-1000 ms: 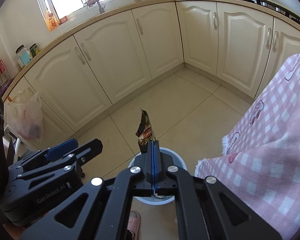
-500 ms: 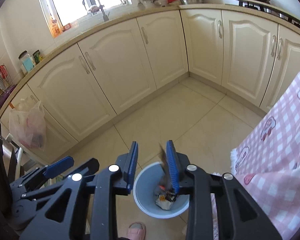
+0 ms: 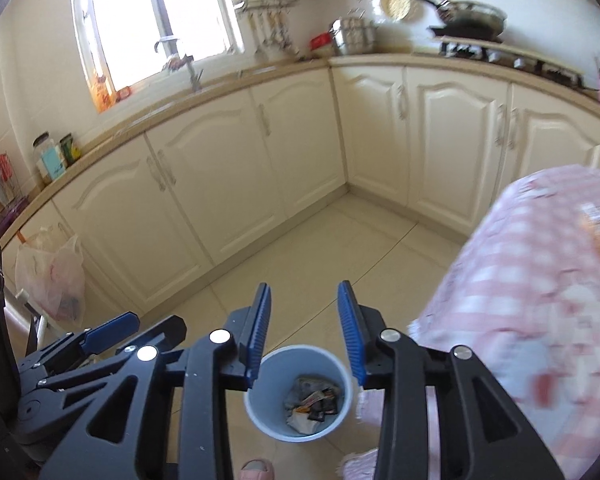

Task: Collect trash
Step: 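Move both tools back over the table toward the remaining trash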

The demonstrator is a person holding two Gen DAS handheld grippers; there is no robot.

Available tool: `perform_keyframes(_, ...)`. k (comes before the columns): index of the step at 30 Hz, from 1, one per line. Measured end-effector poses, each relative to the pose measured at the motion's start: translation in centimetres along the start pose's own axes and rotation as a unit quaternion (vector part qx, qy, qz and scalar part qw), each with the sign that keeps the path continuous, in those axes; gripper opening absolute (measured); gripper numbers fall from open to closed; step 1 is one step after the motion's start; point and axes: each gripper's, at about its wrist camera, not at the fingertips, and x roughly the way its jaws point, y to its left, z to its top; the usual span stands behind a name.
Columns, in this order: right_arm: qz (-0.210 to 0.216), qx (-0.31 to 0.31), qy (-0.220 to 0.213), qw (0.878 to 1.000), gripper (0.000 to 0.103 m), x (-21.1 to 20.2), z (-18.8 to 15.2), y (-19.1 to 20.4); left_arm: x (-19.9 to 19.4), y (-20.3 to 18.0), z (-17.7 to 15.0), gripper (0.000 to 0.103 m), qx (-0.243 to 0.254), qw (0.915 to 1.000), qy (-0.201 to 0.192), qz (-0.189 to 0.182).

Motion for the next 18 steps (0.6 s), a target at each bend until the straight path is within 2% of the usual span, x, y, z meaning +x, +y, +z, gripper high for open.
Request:
perform_keyframes(8, -0.055, 0.030, -0.071, 0.995, 0.037, -9.9, 0.7, -6.9, -3.9, -9.4, -0.3, 0.063, 0.069, 0.9950, -0.026, -0.068)
perform_keyframes(13, -0.102, 0.063, -0.098, 0.988, 0.039, -15.1, -0.2, -12.7, -4.8, -15.5, -1.5, 0.063, 0.116, 0.9869, -0.018, -0.111)
perform_keyframes(18, -0.142, 0.106, -0.100, 0.979, 0.042, -19.2, -1.8, -19.7, -4.7, -21.6, -2.9, 0.063, 0.160, 0.9757, 0.010, -0.149)
